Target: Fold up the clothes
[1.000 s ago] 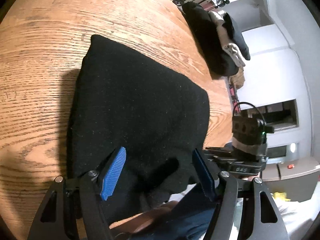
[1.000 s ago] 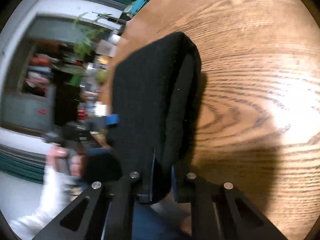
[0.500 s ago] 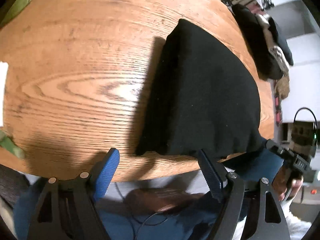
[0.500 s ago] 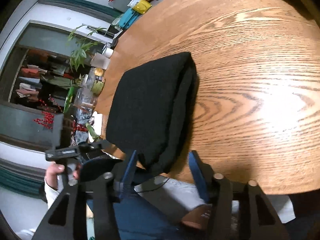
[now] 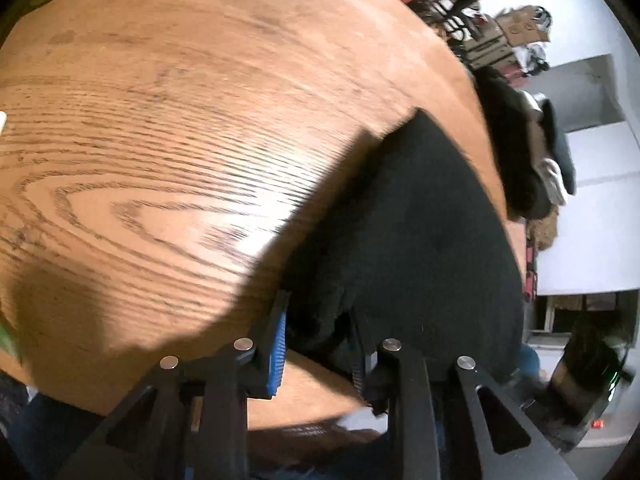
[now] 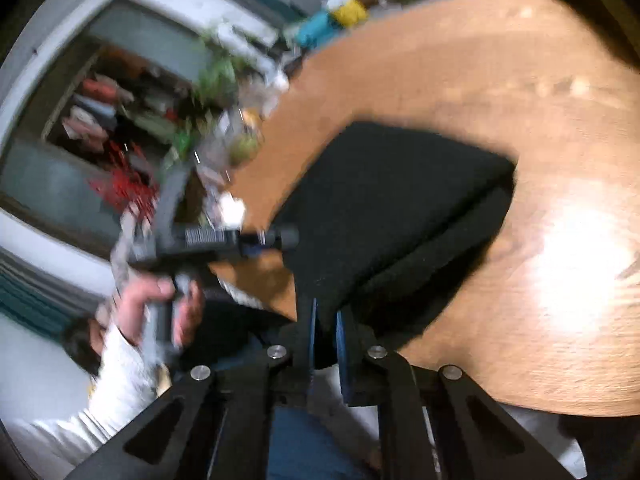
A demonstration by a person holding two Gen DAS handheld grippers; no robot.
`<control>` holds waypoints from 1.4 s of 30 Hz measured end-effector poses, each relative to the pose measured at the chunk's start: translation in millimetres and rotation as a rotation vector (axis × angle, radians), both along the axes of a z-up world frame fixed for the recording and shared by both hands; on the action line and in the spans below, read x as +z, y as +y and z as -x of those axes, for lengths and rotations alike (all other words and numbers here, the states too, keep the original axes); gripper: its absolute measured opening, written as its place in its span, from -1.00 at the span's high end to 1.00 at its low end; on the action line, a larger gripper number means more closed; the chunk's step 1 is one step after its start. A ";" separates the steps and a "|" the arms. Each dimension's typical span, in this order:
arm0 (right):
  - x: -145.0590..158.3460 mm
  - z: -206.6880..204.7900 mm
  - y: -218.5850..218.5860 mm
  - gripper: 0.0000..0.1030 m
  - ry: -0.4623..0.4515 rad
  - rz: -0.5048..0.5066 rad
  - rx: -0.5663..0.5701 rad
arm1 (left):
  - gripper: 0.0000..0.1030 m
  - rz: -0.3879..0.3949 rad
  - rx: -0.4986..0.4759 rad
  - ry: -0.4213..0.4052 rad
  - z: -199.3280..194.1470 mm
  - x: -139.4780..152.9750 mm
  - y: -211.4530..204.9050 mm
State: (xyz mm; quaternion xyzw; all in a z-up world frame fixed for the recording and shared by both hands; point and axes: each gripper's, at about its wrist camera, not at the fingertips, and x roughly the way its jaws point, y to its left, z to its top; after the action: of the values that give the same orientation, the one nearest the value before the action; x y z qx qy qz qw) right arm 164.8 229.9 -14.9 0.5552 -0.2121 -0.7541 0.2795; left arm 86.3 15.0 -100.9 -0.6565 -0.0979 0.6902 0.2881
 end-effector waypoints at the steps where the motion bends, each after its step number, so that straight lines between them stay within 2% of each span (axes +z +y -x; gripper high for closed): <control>1: -8.1 -2.2 -7.2 0.81 -0.011 -0.020 0.021 | 0.48 0.013 0.001 0.010 2.1 -0.6 1.7; 3: -29.4 -5.0 -20.3 0.82 -0.033 -0.074 0.050 | 0.44 0.038 0.004 0.030 6.3 -1.7 5.2; 5: -37.9 -6.2 -30.5 0.84 -0.003 -0.135 0.062 | 0.24 0.063 0.007 0.049 10.5 -2.8 8.7; 7: -34.6 -8.0 -41.7 0.83 0.048 -0.195 0.079 | -0.21 0.101 0.027 0.090 13.7 0.0 11.8; 9: -25.6 -7.7 -37.8 0.79 0.088 -0.223 0.078 | -0.37 0.124 0.046 0.118 14.1 6.0 8.2; 10: -18.0 -6.3 -27.6 0.66 0.102 -0.221 0.069 | -0.43 0.121 0.060 0.138 10.3 13.8 4.9; 11: -10.4 -5.0 -17.5 0.36 0.117 -0.218 0.060 | -0.46 0.118 0.075 0.158 6.5 21.7 1.6; 13: 4.8 -2.3 2.9 -0.10 0.145 -0.213 0.041 | -0.52 0.112 0.096 0.183 -6.6 35.4 -10.0; 15: 20.0 0.3 23.2 -0.32 0.174 -0.208 0.022 | -0.52 0.097 0.092 0.179 -22.3 41.6 -25.2; 17: 35.1 3.0 43.5 -0.59 0.202 -0.203 0.004 | -0.52 0.064 0.076 0.136 -37.2 37.8 -27.3; 19: 50.3 5.7 63.8 -0.64 0.231 -0.197 -0.015 | -0.52 0.042 0.051 0.091 -53.4 29.2 -21.6; 22: 17.8 56.3 88.6 -0.60 0.058 -0.113 -0.078 | -0.52 0.054 0.036 0.025 -66.5 3.6 -7.2; 24: -5.5 77.2 88.6 -0.28 -0.018 -0.062 -0.083 | -0.53 0.051 0.043 0.005 -68.8 -9.6 -1.3; 25: -20.3 82.8 85.5 -0.05 -0.070 -0.010 -0.093 | -0.58 0.043 0.050 0.005 -68.6 -13.5 0.6; 27: -44.1 88.8 80.3 -0.03 -0.144 0.094 -0.116 | -0.58 0.044 0.058 0.011 -65.4 -14.9 4.0; 28: -50.0 84.9 80.1 0.00 -0.150 0.131 -0.121 | -0.58 0.039 0.063 0.007 -62.6 -15.9 6.1; 29: -55.8 80.7 80.0 0.30 -0.155 0.168 -0.124 | -0.58 0.034 0.068 0.002 -59.8 -16.8 8.4; 31: -54.2 69.2 73.3 0.56 -0.117 0.130 -0.100 | -0.58 0.036 0.079 -0.005 -54.9 -18.2 12.2; 33: -35.4 53.5 65.8 0.57 -0.035 0.045 -0.076 | -0.58 0.043 0.086 -0.011 -50.9 -19.2 14.2; 34: -25.9 45.6 62.1 0.50 0.007 0.002 -0.063 | -0.58 0.035 0.084 -0.007 -49.2 -17.9 11.6; 36: -19.4 35.2 63.9 -0.02 0.014 0.085 -0.019 | -0.58 0.016 0.082 0.000 -45.9 -15.4 6.0; 37: -19.5 33.0 67.9 -0.47 -0.005 0.158 0.005 | -0.58 -0.010 0.094 -0.001 -44.5 -14.1 0.9; 38: -20.5 32.6 73.2 -0.64 -0.007 0.178 -0.002 | -0.58 -0.026 0.107 -0.005 -43.3 -13.8 -3.1; 40: -24.1 34.1 84.1 -0.73 -0.018 0.191 -0.030 | -0.59 -0.053 0.124 -0.020 -42.1 -16.3 -8.2; 42: -29.5 37.9 95.0 -0.74 -0.037 0.182 -0.069 | -0.59 -0.088 0.132 -0.044 -42.5 -21.9 -8.2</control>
State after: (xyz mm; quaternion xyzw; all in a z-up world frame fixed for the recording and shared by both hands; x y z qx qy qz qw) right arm 127.0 324.9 -44.4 0.5336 -0.3038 -0.7306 0.2986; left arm 128.8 6.8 -122.9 -0.6505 -0.1773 0.6881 0.2682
